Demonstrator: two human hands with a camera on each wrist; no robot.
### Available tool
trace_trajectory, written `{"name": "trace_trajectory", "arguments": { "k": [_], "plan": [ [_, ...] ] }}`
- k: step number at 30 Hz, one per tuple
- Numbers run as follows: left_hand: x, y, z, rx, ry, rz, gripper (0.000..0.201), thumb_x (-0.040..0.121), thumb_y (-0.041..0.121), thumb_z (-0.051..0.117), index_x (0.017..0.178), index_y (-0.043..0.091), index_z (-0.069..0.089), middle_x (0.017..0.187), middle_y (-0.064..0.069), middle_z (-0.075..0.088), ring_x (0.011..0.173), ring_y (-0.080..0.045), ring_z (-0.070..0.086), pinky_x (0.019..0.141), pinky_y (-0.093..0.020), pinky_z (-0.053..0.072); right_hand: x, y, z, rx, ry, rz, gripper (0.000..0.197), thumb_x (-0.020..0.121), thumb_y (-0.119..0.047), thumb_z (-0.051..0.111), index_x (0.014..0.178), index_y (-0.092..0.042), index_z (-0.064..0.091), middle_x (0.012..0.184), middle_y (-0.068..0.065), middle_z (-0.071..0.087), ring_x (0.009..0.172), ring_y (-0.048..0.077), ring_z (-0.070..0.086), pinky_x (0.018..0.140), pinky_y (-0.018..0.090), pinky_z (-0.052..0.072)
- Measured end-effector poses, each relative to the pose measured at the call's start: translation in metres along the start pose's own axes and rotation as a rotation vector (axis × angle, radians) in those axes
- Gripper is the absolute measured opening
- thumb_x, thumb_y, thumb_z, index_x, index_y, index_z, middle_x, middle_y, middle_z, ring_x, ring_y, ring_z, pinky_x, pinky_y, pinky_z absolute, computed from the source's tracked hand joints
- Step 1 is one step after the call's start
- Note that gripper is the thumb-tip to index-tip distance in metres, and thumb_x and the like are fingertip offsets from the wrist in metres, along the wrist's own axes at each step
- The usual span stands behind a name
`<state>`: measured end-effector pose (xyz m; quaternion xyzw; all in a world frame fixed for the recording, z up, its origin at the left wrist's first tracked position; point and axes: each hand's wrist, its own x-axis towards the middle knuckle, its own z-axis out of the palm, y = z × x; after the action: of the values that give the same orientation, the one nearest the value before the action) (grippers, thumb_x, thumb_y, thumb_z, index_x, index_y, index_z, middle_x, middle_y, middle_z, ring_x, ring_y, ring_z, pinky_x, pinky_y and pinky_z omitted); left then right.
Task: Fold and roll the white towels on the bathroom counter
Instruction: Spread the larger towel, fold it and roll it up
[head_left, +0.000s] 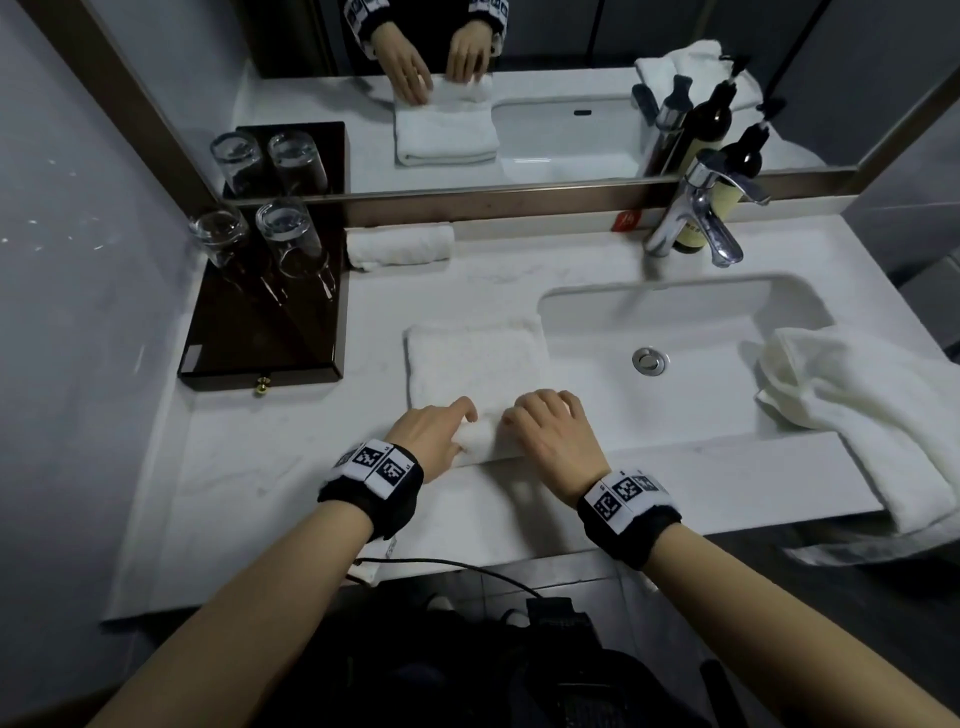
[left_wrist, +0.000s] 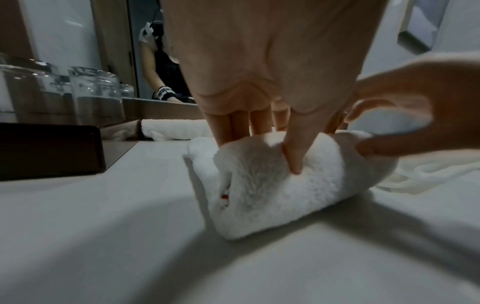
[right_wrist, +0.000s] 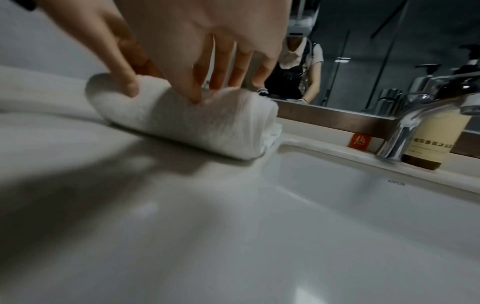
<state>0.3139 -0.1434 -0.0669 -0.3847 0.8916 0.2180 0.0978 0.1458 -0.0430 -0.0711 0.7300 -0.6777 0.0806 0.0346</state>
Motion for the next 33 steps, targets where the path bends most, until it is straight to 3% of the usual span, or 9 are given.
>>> {"name": "trace_trajectory", "arguments": {
  "k": [6,8,11,15,19,21,23,28,33],
  "plan": [
    [0.007,-0.005,-0.008,-0.077,-0.139,0.003,0.034,0.088,0.026,0.057,0.121,0.022,0.050,0.124,-0.004,0.057,0.111,-0.025,0.054,0.089,-0.032,0.042,-0.015,0.000,0.006,-0.004,-0.014,-0.142,0.039,0.071,-0.012,0.051,0.106,-0.007,0.067,0.107,0.008,0.068,0.097,0.028,0.065,0.089,0.036,0.050],
    [0.008,-0.005,-0.008,0.010,-0.063,0.023,0.037,0.091,0.028,0.055,0.126,0.022,0.050,0.124,-0.005,0.051,0.112,-0.024,0.052,0.090,-0.035,0.042,-0.006,0.003,0.004,0.033,-0.013,-0.153,0.035,0.076,-0.008,0.048,0.103,-0.004,0.068,0.103,0.010,0.069,0.092,0.028,0.067,0.084,0.036,0.053],
    [0.005,-0.005,-0.001,0.176,0.155,0.042,0.035,0.093,0.028,0.051,0.128,0.023,0.049,0.122,-0.003,0.046,0.112,-0.022,0.047,0.088,-0.032,0.037,0.010,0.003,0.003,0.069,-0.060,-0.104,0.031,0.070,0.002,0.065,0.101,-0.001,0.069,0.097,0.012,0.070,0.087,0.029,0.068,0.082,0.038,0.055],
    [-0.006,0.003,0.011,0.296,0.232,0.044,0.039,0.089,0.032,0.052,0.125,0.018,0.048,0.121,-0.004,0.048,0.109,-0.027,0.048,0.085,-0.036,0.039,0.021,0.002,0.007,0.118,-0.291,-0.024,0.042,0.085,-0.002,0.048,0.127,-0.003,0.052,0.127,0.013,0.057,0.117,0.030,0.052,0.106,0.037,0.032],
    [-0.011,0.009,0.013,0.424,0.186,0.015,0.040,0.077,0.021,0.064,0.116,0.018,0.055,0.112,-0.002,0.056,0.097,-0.025,0.056,0.080,-0.035,0.049,0.023,0.005,0.010,0.094,-0.330,-0.019,0.053,0.080,-0.004,0.050,0.133,-0.007,0.044,0.133,0.008,0.051,0.122,0.027,0.045,0.107,0.036,0.025],
    [-0.009,0.013,0.008,0.483,0.199,-0.004,0.034,0.078,0.011,0.062,0.111,0.019,0.058,0.107,-0.001,0.060,0.091,-0.024,0.059,0.076,-0.032,0.050,0.022,0.003,0.010,0.080,-0.331,-0.009,0.057,0.077,-0.005,0.054,0.133,-0.009,0.043,0.131,0.007,0.051,0.121,0.027,0.045,0.107,0.037,0.026],
    [-0.003,0.011,0.008,0.436,0.129,0.002,0.038,0.084,0.005,0.050,0.121,0.015,0.050,0.116,-0.005,0.054,0.100,-0.028,0.054,0.085,-0.036,0.044,0.016,0.000,0.010,0.054,-0.299,0.008,0.056,0.073,-0.007,0.058,0.128,-0.008,0.047,0.124,0.009,0.054,0.115,0.031,0.049,0.105,0.041,0.029],
    [0.002,-0.004,-0.002,0.204,0.034,0.097,0.043,0.084,0.024,0.055,0.125,0.018,0.044,0.118,-0.003,0.058,0.102,-0.027,0.057,0.088,-0.036,0.043,-0.003,-0.007,0.012,0.002,-0.136,-0.001,0.065,0.051,-0.015,0.074,0.113,-0.009,0.058,0.103,0.007,0.059,0.096,0.031,0.058,0.100,0.047,0.038],
    [-0.003,-0.014,-0.003,0.000,0.042,0.035,0.033,0.080,0.027,0.055,0.112,0.021,0.045,0.106,-0.001,0.066,0.098,-0.027,0.055,0.094,-0.029,0.030,0.001,0.000,0.010,0.086,-0.173,0.031,0.035,0.079,-0.002,0.052,0.113,-0.008,0.055,0.105,0.008,0.061,0.107,0.029,0.055,0.111,0.042,0.020]
  ]
}}
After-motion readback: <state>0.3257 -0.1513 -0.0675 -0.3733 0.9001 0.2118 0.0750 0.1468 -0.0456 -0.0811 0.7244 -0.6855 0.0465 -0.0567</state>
